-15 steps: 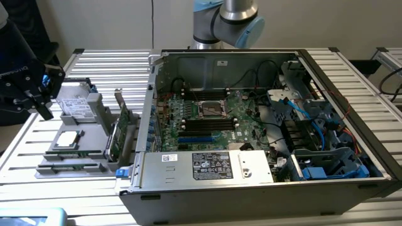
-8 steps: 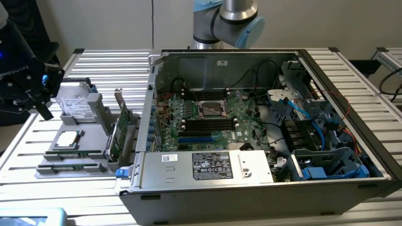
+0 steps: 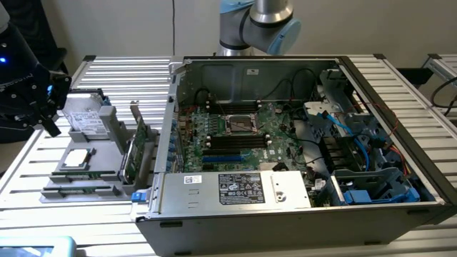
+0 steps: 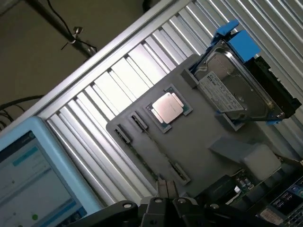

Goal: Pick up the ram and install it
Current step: 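Pick up the ram and move it above insertion slot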

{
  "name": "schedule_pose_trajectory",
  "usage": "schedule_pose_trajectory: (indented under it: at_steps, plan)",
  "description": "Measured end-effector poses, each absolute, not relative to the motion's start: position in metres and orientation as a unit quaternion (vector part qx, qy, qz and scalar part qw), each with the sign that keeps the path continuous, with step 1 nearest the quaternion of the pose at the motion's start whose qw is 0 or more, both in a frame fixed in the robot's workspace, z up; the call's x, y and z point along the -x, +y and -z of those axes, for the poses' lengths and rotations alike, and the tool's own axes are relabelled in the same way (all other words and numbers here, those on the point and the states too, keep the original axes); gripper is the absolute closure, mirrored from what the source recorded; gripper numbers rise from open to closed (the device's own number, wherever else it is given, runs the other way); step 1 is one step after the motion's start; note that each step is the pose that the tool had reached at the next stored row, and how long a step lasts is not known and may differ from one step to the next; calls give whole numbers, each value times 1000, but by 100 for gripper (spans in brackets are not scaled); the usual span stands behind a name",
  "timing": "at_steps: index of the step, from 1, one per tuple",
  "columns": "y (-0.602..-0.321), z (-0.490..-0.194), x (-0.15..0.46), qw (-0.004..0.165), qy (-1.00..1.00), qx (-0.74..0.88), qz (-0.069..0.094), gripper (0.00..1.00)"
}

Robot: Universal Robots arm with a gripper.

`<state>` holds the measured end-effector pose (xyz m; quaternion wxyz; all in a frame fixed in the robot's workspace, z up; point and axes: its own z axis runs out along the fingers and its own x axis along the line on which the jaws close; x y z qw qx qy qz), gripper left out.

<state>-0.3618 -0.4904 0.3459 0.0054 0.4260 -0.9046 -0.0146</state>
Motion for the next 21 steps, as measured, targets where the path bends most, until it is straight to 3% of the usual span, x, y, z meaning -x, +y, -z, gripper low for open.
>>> schedule_pose_trajectory:
  at_steps: [21]
  plan:
    - [-490, -345, 362, 8, -807, -591, 13, 89]
